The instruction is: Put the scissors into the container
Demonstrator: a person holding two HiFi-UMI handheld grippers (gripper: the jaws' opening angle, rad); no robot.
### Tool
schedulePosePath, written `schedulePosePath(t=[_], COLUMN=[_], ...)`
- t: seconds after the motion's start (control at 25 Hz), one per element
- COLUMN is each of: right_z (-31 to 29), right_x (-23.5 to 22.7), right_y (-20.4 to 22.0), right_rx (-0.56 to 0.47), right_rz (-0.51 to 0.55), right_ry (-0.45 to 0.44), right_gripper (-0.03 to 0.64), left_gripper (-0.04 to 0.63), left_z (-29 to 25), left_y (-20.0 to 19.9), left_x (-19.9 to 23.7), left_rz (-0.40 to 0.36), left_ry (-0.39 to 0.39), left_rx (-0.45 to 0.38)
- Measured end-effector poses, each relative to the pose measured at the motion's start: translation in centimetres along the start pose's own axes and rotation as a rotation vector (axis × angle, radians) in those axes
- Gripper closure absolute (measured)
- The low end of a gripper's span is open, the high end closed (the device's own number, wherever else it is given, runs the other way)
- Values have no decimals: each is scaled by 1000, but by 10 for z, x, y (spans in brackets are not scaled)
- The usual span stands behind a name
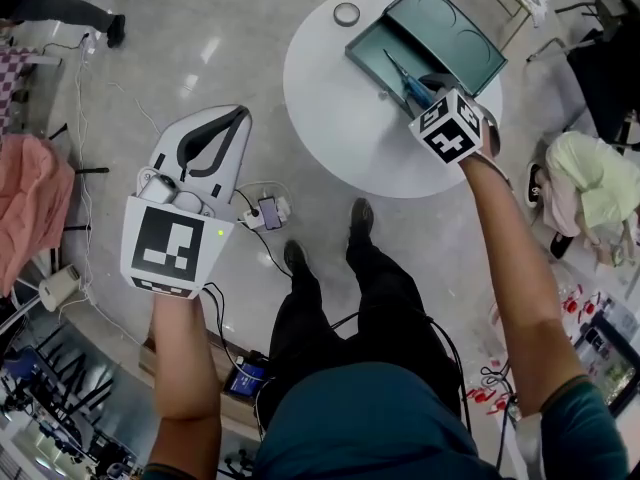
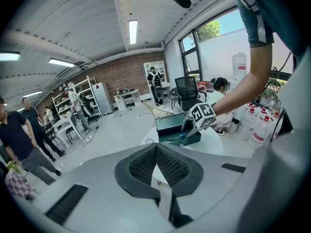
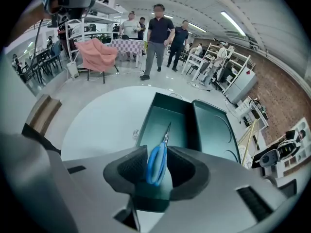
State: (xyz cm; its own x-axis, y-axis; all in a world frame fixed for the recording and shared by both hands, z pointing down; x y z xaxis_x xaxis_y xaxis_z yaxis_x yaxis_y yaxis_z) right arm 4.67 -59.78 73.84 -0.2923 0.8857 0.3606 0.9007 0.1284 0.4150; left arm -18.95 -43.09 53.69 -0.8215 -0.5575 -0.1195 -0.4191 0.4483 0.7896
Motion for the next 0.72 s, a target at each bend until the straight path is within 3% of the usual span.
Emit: schedulePosePath(t=[0.36, 0.72], right_z=[29, 112], right_x=[3, -7], right_y=[-16, -57], right_rx=[-8, -105], right_rz=[-20, -93], right_ry=[2, 78], right_gripper=[483, 488], left_gripper=[578, 578], left_z=[33, 93], left_y=[-16, -46], left_x=[0, 0], left_rz=[-37, -102], left_ry=[-15, -40], left_rx=[-14, -53])
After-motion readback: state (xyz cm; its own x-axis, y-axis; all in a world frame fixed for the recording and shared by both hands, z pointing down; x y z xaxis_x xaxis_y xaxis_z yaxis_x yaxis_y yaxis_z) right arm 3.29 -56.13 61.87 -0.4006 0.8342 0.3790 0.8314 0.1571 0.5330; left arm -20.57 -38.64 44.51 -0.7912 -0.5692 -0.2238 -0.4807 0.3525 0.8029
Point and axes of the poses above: the fingertips, and each gripper's own axes: z backward along the fingers, x to its left, y out of its underside, the point moved 7 cm from there along z, backward along the fingers, and after that the axes turned 8 degrees about y, right-handed, at the moved point
